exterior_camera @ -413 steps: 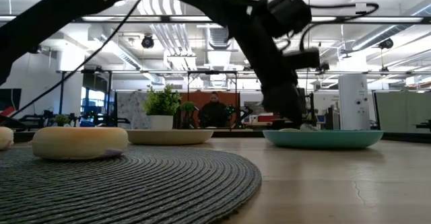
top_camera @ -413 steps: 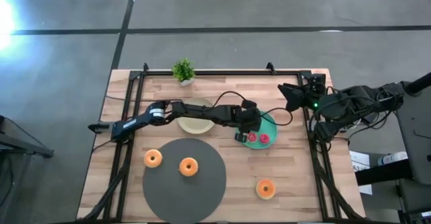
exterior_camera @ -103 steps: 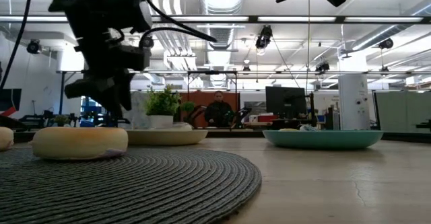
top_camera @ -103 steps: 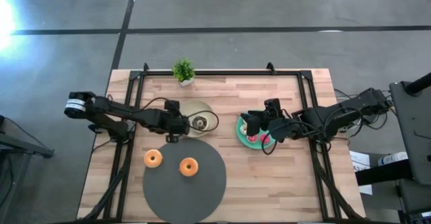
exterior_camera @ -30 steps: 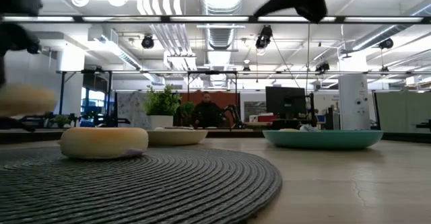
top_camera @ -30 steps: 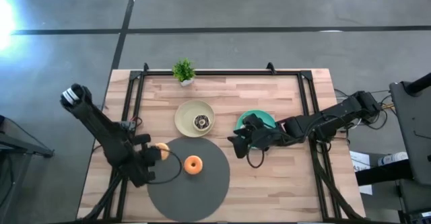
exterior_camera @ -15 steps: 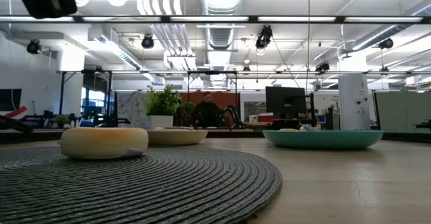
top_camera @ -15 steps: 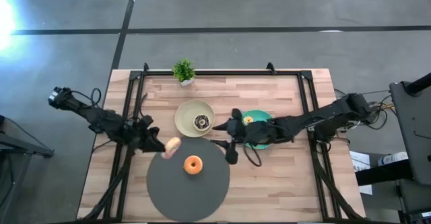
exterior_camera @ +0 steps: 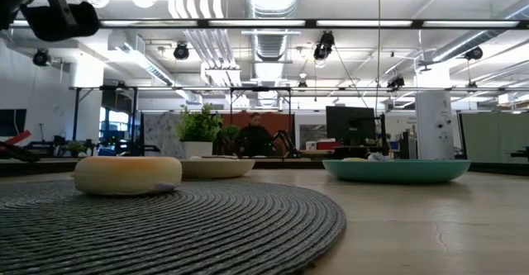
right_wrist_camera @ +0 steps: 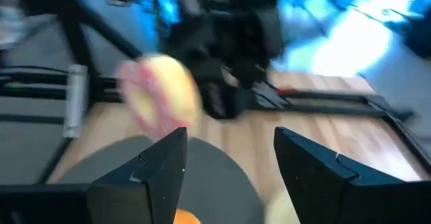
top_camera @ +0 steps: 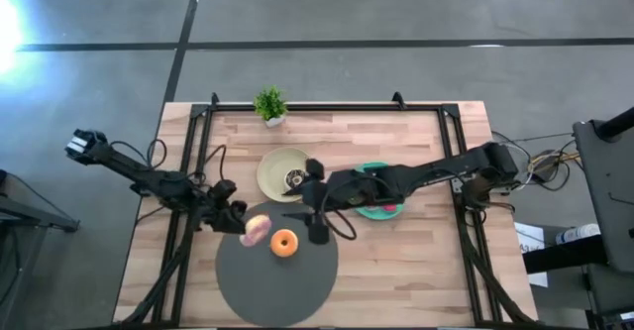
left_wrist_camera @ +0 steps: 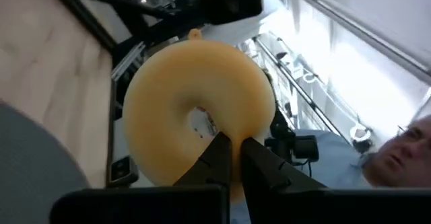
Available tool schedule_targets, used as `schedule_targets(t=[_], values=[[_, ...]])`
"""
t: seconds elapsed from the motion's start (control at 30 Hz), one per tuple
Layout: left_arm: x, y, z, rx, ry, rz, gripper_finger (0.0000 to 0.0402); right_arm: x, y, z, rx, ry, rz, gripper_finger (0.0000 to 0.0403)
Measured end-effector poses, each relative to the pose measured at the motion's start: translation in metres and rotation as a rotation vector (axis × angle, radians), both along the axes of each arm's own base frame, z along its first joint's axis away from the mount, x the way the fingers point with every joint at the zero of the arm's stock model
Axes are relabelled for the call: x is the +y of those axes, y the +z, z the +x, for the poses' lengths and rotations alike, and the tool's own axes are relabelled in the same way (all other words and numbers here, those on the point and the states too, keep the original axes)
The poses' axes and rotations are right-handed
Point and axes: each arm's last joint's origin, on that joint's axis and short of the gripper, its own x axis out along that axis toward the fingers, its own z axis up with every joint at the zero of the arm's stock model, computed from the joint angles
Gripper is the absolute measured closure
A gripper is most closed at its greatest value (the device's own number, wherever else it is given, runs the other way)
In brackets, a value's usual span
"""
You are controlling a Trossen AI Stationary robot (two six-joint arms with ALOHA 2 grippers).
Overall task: Pick & Place donuts
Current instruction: Put the large pink donut on the brown plate
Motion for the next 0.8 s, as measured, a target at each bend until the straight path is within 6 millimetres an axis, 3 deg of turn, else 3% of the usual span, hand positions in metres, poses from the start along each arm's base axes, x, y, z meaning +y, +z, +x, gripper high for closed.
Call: schedule_targets(t=[0.8], values=[[0.001, -0.007, 0.011, -0.019, 0.002, 0.131, 0.0401, -0.005, -0.008, 0.064, 0.189, 0.28, 0.041, 0.0188]])
